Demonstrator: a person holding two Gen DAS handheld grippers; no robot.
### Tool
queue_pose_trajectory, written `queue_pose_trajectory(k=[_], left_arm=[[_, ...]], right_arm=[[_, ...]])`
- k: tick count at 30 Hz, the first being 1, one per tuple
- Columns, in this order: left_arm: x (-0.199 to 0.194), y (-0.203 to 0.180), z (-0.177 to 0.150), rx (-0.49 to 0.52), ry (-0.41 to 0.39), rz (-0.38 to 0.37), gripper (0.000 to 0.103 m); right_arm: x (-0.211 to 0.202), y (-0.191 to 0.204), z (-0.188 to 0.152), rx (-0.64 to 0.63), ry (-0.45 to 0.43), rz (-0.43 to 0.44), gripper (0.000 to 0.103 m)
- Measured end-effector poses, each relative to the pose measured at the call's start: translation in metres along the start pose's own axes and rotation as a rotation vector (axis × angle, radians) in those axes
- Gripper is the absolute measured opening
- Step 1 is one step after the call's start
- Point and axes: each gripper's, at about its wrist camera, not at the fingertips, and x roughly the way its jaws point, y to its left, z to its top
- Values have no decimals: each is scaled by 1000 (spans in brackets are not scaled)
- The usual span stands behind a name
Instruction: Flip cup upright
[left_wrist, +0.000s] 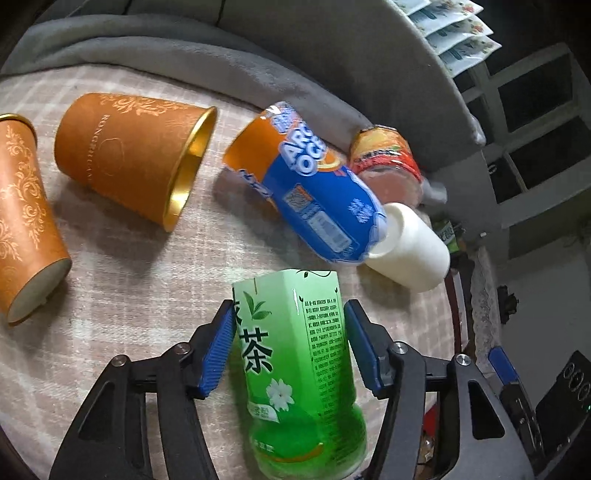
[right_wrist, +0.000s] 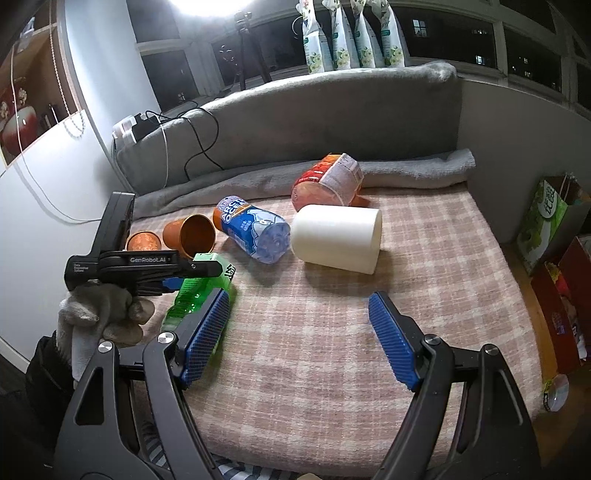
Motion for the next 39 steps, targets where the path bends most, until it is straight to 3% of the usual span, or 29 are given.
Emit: queue_pose_trajectory(k=[10,22,39], left_arm=[[-28,-29,-11,117,-117,27,56],[-43,-77,-33,368,-296,162,55],[-27,-97,-44,461,-300,209,55]], right_arm=[[0,1,-1,1,-5,3,81],[-3,-4,-1,9,-9,-6,81],[-5,-10,-1,19,-13,-14,81]])
